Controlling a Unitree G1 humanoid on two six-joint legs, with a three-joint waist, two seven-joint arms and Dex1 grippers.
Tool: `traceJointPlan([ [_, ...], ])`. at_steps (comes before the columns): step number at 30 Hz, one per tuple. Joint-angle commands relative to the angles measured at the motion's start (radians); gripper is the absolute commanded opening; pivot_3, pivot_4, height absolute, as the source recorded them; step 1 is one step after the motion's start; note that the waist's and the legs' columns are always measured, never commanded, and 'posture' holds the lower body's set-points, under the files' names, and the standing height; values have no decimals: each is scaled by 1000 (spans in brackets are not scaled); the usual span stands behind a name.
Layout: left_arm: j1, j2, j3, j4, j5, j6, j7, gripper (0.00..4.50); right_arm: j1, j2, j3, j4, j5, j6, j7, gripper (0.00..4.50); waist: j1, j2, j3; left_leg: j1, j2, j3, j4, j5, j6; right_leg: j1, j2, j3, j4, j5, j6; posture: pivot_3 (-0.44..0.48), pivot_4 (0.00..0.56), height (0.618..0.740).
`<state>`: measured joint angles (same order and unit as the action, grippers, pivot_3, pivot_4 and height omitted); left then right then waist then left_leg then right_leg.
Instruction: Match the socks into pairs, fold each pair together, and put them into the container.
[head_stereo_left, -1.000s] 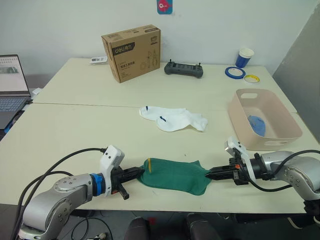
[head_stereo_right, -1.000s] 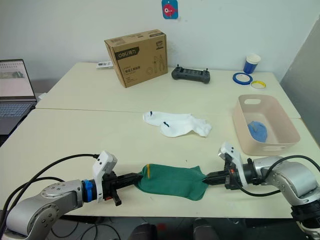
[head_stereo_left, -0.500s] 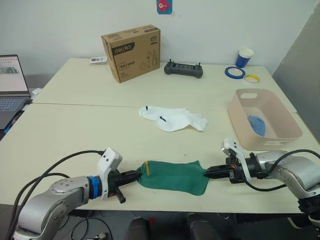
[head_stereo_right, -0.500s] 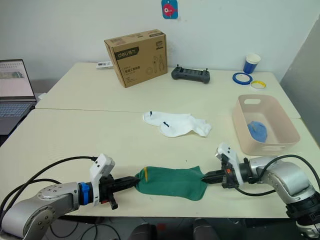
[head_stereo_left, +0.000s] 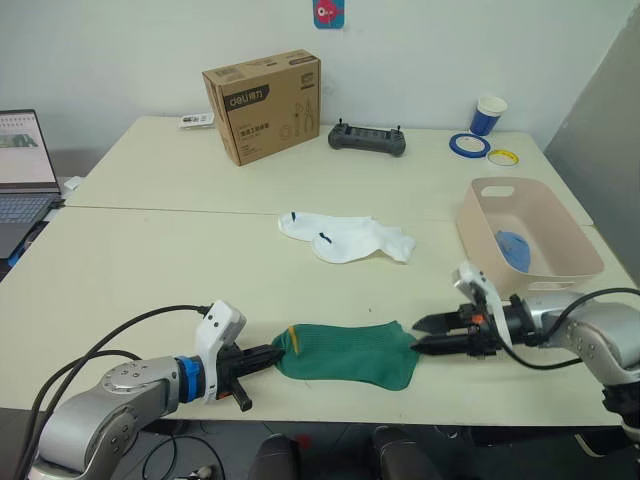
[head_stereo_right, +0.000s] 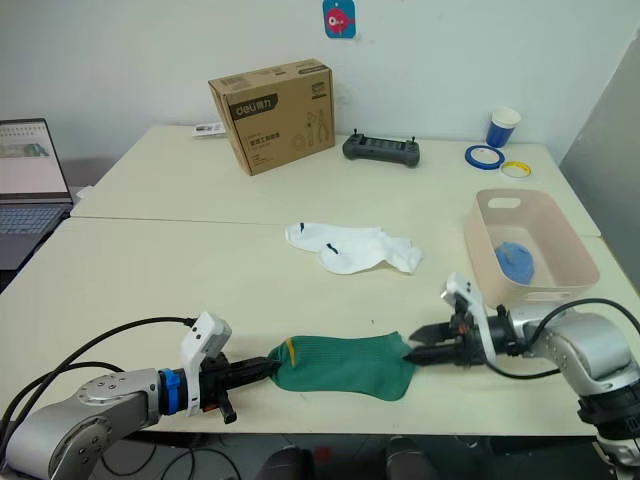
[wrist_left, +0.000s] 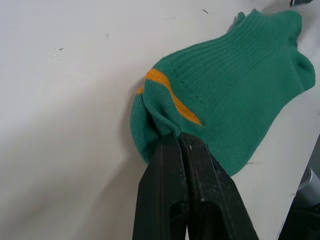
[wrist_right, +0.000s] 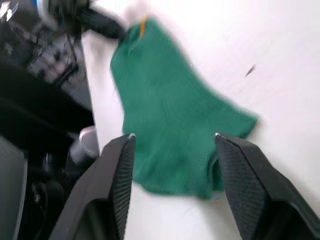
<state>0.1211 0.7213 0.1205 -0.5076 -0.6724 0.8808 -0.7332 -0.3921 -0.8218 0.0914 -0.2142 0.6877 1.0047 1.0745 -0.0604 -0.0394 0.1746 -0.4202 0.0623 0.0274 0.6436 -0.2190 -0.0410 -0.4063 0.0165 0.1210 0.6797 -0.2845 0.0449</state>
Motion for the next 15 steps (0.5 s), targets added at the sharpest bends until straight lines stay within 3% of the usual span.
traceJointPlan([
  [1,-8,6,-1,-6,4,-25,-12,0,-16,10,13,40,-65,-58,-33,2644,0,0,0,0,0,0,0,0,0,0,0,0,0,0,0,0,150,740],
  [10,-5,3,3,-12,11,-41,-7,0,18,78,12,-36,-28,-66,-32,2644,1,0,0,0,0,0,-2,0,0,0,0,-1,0,0,1,0,150,740],
  [13,-8,-1,3,-10,19,-60,-6,0,33,86,22,-40,-43,-82,-49,2060,1,0,0,0,0,0,-1,0,0,0,0,-1,0,0,0,0,150,740],
  [15,-10,-1,6,-10,14,-70,-14,0,30,89,19,-34,-42,-84,-53,1405,1,0,0,0,0,0,-1,0,0,0,0,0,0,0,0,0,150,740],
])
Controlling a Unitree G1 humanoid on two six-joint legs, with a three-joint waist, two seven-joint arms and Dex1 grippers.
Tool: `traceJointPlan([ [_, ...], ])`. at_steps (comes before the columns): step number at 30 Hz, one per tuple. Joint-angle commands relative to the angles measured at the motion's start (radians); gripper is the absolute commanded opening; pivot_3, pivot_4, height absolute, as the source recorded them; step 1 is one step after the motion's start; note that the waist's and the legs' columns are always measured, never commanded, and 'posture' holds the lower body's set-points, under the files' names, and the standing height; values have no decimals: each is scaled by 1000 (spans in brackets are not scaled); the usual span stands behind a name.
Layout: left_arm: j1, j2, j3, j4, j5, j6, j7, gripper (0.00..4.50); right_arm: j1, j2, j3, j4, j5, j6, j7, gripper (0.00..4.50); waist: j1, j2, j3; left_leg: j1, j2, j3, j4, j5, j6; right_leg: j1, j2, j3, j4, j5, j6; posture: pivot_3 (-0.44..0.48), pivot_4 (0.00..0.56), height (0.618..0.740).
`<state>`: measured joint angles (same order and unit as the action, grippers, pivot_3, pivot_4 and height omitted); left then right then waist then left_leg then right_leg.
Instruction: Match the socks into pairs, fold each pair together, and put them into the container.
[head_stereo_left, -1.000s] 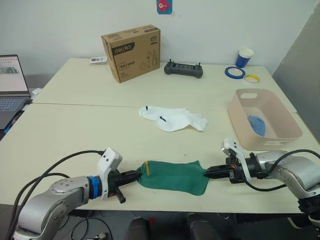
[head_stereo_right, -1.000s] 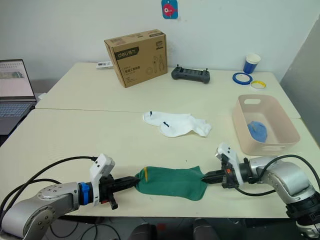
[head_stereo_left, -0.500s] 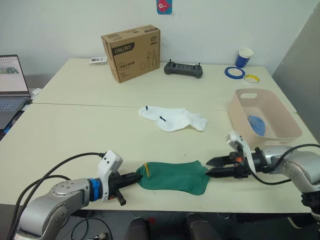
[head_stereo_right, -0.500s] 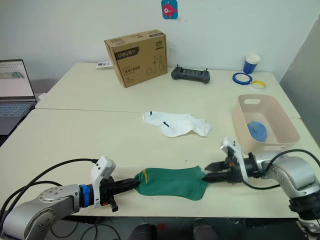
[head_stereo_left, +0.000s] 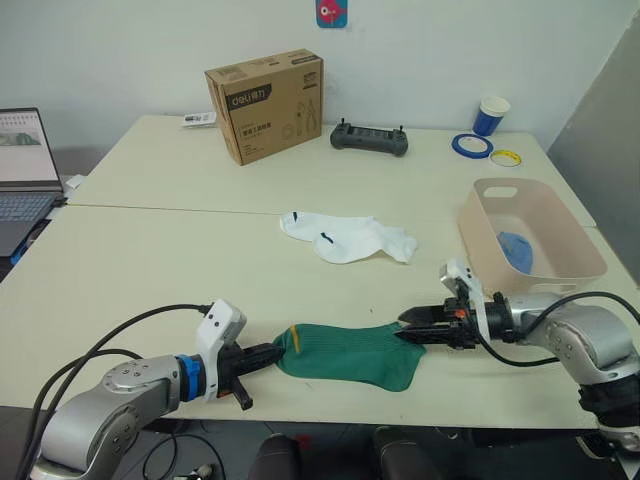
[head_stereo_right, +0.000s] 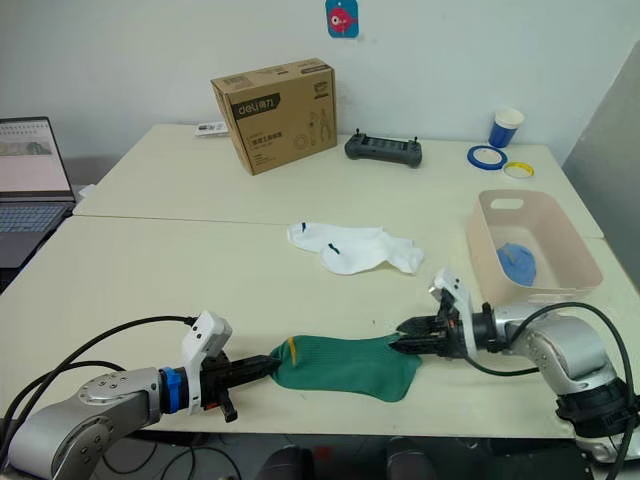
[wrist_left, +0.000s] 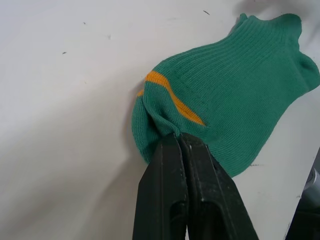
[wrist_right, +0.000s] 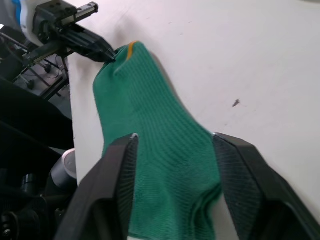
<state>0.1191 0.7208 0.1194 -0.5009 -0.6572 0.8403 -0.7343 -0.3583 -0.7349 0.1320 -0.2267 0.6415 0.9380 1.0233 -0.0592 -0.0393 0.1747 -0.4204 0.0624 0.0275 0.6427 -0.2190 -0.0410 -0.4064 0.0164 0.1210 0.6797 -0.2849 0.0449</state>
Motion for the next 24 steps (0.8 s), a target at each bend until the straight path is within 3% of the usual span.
traceJointPlan([
  [1,-7,1,9,-18,-5,-33,-17,0,-4,3,-22,-22,5,-17,-3,1034,0,0,0,0,0,0,0,0,0,0,0,0,0,0,0,0,150,740],
  [4,-5,3,20,-20,-13,-38,-22,610,-8,-1,-24,-22,5,-21,2,10,0,0,0,0,0,0,1,0,0,0,0,0,0,0,0,0,150,740],
  [11,11,53,96,-15,-40,-21,-51,2838,-1,-11,-34,-31,8,-34,7,0,0,0,0,0,0,0,0,0,0,0,0,-1,0,0,0,0,150,740],
  [15,-18,109,200,-24,-93,-48,-122,4124,6,-20,-34,-112,13,-111,55,0,0,0,1,0,1,0,0,0,0,-1,0,-1,0,0,-1,0,150,740],
  [19,-106,103,117,-25,-22,-101,-100,4124,17,-5,28,-151,-67,-217,50,0,4,0,1,1,0,-1,0,0,0,-1,0,-1,0,0,-1,0,150,740],
  [24,-137,100,-72,-29,102,-222,-162,2846,24,66,104,-144,-145,-316,22,0,0,0,1,1,0,2,0,0,0,1,-1,1,-1,0,0,0,150,740],
])
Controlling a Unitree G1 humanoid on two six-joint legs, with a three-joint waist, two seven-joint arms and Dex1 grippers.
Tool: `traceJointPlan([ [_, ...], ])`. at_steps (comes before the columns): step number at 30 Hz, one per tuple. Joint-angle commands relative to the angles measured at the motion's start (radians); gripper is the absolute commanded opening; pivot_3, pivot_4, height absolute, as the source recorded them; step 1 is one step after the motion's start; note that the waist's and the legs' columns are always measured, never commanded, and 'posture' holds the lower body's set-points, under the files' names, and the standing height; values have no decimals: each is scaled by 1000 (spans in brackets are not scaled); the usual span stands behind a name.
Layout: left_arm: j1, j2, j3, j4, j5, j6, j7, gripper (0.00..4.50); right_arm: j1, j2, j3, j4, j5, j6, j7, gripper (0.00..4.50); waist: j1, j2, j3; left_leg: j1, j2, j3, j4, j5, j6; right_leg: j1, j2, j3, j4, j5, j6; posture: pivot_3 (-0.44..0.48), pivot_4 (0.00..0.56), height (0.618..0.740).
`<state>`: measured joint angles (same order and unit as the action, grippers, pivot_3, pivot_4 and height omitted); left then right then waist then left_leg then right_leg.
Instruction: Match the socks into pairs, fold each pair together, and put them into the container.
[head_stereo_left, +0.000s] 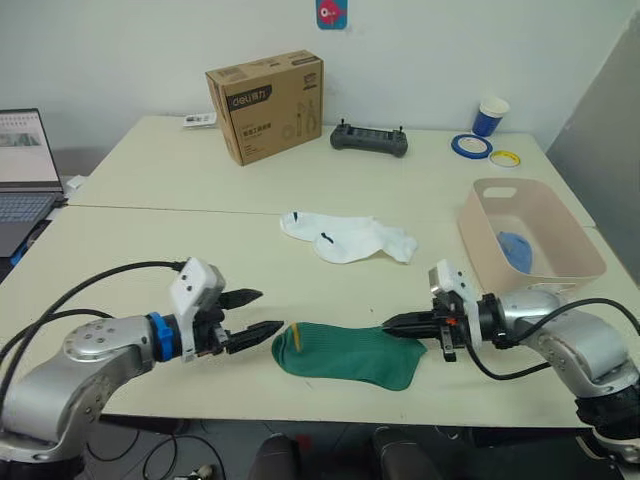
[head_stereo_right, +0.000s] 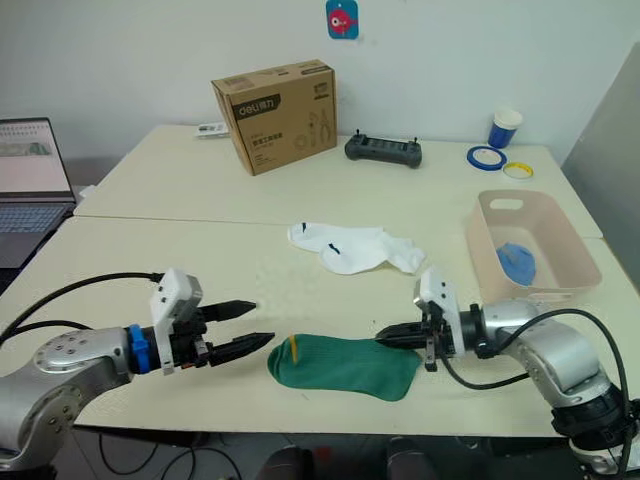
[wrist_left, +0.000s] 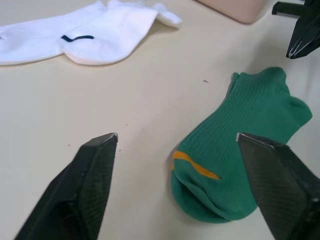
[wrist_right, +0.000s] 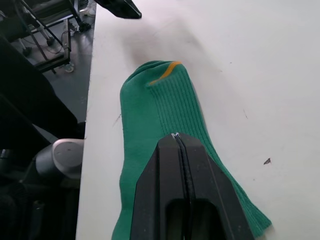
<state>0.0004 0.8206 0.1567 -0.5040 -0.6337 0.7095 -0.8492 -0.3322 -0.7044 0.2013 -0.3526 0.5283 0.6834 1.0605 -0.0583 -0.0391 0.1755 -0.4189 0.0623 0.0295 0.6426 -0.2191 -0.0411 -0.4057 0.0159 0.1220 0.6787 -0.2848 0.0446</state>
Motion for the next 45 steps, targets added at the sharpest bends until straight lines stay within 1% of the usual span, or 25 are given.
traceJointPlan([
  [1,-25,-4,-148,-9,113,-124,-55,2499,3,41,58,-14,-56,-81,-12,0,-1,0,0,0,0,0,0,0,0,0,0,0,0,0,0,0,150,740],
  [5,-55,-28,-240,61,201,-203,-64,1167,19,55,119,25,-142,-153,-19,0,1,0,0,0,0,-1,-2,0,0,-1,1,-1,1,0,0,0,150,740],
  [8,-57,-49,-281,110,270,-240,-36,139,43,36,167,100,-267,-261,-37,0,1,0,0,0,0,-1,-2,0,0,-1,1,-1,1,0,0,0,150,740],
  [9,-48,-54,-281,123,284,-248,-26,35,54,32,166,128,-295,-284,-52,0,1,0,0,0,0,-1,-2,0,0,-1,1,-1,1,0,-1,0,150,740],
  [11,-25,-57,-269,140,300,-259,-14,35,80,13,152,162,-328,-327,-55,0,1,0,0,0,0,0,-1,0,0,-1,0,0,1,-1,-1,0,150,740],
  [13,-4,-54,-254,151,307,-268,-16,35,108,1,118,170,-315,-333,-49,0,1,0,0,1,0,0,-2,0,0,0,0,0,1,0,-1,0,150,740],
  [16,14,-42,-241,166,324,-288,-17,35,141,-4,56,155,-265,-287,-60,0,1,0,0,2,0,0,-1,0,0,1,0,-1,1,0,-1,0,150,740],
  [20,22,-49,-190,156,289,-265,-12,35,202,-54,-2,112,-238,-271,-32,0,2,0,0,2,0,0,1,0,0,1,0,0,2,0,-1,0,150,740],
  [22,31,-43,-175,142,270,-268,-36,35,214,-69,-20,89,-218,-271,-15,0,1,-1,-1,2,0,0,1,0,0,1,-1,0,2,0,0,0,150,740],
  [26,22,-56,-145,108,216,-281,-82,35,178,-47,-48,32,-131,-236,13,0,1,-1,0,2,0,0,0,0,0,1,0,0,2,0,0,0,150,740],
  [28,8,-58,-153,98,214,-299,-99,35,151,-27,-37,13,-106,-216,18,0,-1,-1,0,2,1,-1,0,0,0,1,0,-1,2,0,0,0,150,740],
  [30,-15,-69,-182,78,202,-295,-120,35,111,4,31,-1,-122,-197,27,0,-1,0,0,2,1,-1,0,0,0,1,1,-1,2,0,0,0,150,740],
  [33,-36,-63,-237,71,226,-296,-147,35,76,49,102,6,-157,-190,22,0,0,-1,0,2,1,-1,0,0,0,1,1,-1,2,0,0,0,150,740],
  [35,-43,-61,-268,74,231,-279,-155,35,63,57,145,21,-188,-194,29,0,0,-1,0,1,0,-1,0,0,0,1,1,-1,2,0,0,0,150,740],
  [37,-40,-46,-301,85,263,-275,-156,35,62,46,180,41,-218,-212,48,0,0,-1,0,0,0,0,0,0,0,1,1,-1,1,0,1,0,150,740],
  [38,-33,-24,-321,100,298,-290,-163,35,67,27,196,51,-236,-227,68,0,1,-1,0,0,0,0,0,0,0,0,0,-1,1,0,1,0,150,740],
  [41,-16,34,-358,146,404,-375,-179,35,80,-14,204,72,-267,-249,90,0,1,0,0,1,0,-1,0,0,0,0,1,-1,1,-1,0,0,150,740],
  [45,-6,41,-321,178,399,-361,-157,35,132,-89,170,67,-277,-304,117,0,1,0,-1,3,0,-1,0,0,0,1,0,-1,2,-1,-1,0,150,740],
])
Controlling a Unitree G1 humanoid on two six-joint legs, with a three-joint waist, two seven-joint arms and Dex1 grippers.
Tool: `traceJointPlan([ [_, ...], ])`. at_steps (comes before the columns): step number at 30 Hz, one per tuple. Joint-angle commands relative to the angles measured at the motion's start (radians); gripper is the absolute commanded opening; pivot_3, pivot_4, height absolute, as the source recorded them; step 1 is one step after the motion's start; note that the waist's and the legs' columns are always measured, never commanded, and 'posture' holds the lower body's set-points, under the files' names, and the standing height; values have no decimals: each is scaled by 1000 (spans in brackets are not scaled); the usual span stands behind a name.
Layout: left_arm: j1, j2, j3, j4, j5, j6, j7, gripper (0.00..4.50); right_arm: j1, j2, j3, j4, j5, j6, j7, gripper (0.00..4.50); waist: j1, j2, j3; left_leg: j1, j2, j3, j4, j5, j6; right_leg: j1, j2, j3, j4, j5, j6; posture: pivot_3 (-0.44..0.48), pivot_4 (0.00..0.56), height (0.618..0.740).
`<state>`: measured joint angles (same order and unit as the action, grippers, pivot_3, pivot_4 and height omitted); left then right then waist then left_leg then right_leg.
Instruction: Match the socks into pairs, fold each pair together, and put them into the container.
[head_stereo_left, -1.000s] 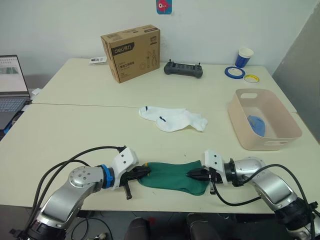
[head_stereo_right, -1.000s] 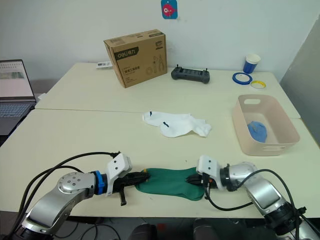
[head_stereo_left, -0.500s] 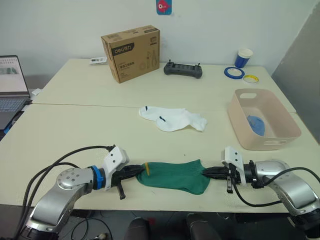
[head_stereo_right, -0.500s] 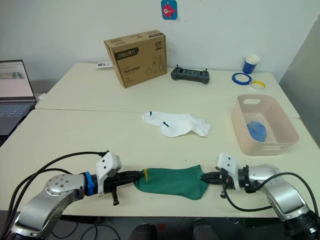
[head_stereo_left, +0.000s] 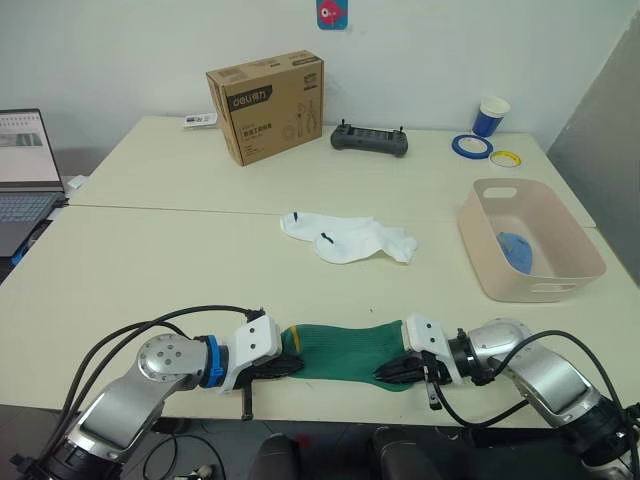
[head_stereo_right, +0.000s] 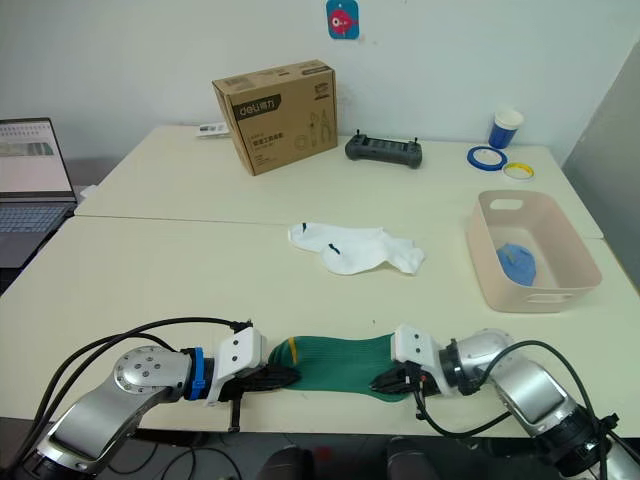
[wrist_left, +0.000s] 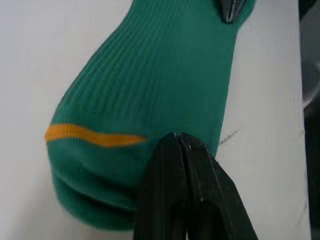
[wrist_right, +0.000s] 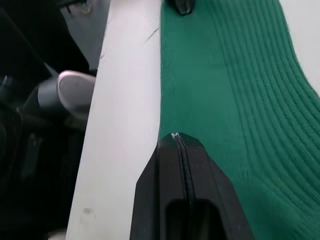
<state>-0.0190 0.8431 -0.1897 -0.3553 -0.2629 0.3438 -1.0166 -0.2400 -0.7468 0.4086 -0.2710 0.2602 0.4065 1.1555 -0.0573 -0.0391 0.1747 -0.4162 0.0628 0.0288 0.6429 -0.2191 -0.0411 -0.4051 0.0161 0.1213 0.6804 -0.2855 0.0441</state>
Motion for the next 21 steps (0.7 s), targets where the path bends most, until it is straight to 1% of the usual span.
traceJointPlan([
  [1,17,22,29,35,31,0,12,35,50,-58,-47,-18,-7,-34,24,0,0,0,0,0,0,0,0,0,0,0,0,0,0,0,0,0,150,740],
  [5,41,10,58,38,14,3,27,35,105,-82,-101,-24,18,-38,18,0,0,0,-1,1,0,0,0,0,0,0,0,0,0,0,0,0,150,740],
  [7,43,0,78,25,-15,23,25,35,119,-96,-119,-29,24,-42,28,0,0,0,-1,1,0,0,0,0,0,0,0,0,0,0,0,0,150,740],
  [11,36,-35,147,-32,-138,82,15,35,118,-92,-190,-79,124,29,29,0,0,0,0,1,0,0,1,0,0,0,0,0,0,0,0,0,150,740],
  [13,15,-53,165,-44,-177,101,12,35,83,-55,-214,-93,171,66,8,0,0,-1,0,0,0,0,1,0,0,1,0,0,1,1,0,0,150,740],
  [15,-10,-69,159,-35,-175,103,23,35,51,-8,-218,-82,181,79,-23,0,0,-1,0,0,0,0,1,0,0,1,0,0,1,1,0,0,150,740],
  [18,-66,-100,106,18,-118,89,51,35,-9,82,-162,6,81,16,-103,0,0,-1,0,0,0,-1,0,0,0,1,1,-1,1,1,1,0,150,740],
  [21,-102,-122,70,65,-79,84,61,35,-48,136,-113,96,-21,-58,-149,0,0,-1,0,-1,-1,0,1,0,0,1,1,0,1,1,1,0,150,740],
])
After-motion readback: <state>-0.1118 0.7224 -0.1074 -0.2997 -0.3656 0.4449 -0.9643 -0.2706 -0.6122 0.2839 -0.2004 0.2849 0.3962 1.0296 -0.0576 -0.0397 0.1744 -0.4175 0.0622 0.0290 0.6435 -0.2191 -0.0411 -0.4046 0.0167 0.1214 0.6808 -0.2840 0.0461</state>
